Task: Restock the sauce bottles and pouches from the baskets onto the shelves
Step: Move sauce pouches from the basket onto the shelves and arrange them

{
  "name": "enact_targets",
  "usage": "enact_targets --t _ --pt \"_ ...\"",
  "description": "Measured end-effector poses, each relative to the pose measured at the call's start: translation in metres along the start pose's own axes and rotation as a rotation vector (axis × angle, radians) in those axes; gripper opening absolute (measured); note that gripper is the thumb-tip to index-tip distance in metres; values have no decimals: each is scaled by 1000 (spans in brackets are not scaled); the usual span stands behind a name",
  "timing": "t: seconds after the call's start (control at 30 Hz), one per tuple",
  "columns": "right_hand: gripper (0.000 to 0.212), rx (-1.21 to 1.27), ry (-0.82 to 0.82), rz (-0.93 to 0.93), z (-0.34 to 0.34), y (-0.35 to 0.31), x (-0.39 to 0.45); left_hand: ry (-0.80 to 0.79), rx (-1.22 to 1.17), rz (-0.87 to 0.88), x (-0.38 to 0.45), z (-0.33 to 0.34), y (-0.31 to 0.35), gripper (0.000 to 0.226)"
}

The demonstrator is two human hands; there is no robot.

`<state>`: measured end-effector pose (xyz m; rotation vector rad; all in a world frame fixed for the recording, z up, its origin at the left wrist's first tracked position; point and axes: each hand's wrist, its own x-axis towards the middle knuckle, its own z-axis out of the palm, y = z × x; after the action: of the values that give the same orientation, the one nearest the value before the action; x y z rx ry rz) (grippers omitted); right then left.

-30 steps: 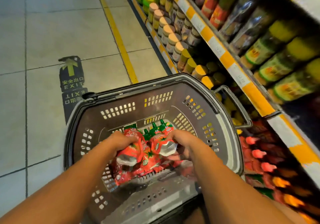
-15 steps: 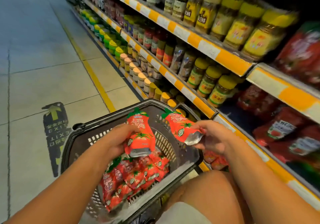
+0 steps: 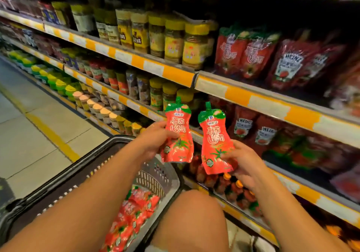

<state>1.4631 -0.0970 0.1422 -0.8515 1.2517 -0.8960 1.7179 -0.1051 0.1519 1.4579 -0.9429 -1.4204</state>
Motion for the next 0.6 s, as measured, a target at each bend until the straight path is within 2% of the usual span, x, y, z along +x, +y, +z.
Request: enact_targets --t 0.13,0.23,0.4,0.5,0.6 --pt "30 106 148 -69 4 8 29 -22 108 22 33 22 12 33" --pt "21 107 221 -103 10 8 48 27 271 82 56 26 18 30" --pt "25 154 339 -138 22 8 80 123 422 238 83 31 18 36" --pt "19 192 425 -172 29 6 99 141 451 334 94 36 15 34" --pt "35 212 466 -206 40 4 112 159 451 409 104 39 12 35"
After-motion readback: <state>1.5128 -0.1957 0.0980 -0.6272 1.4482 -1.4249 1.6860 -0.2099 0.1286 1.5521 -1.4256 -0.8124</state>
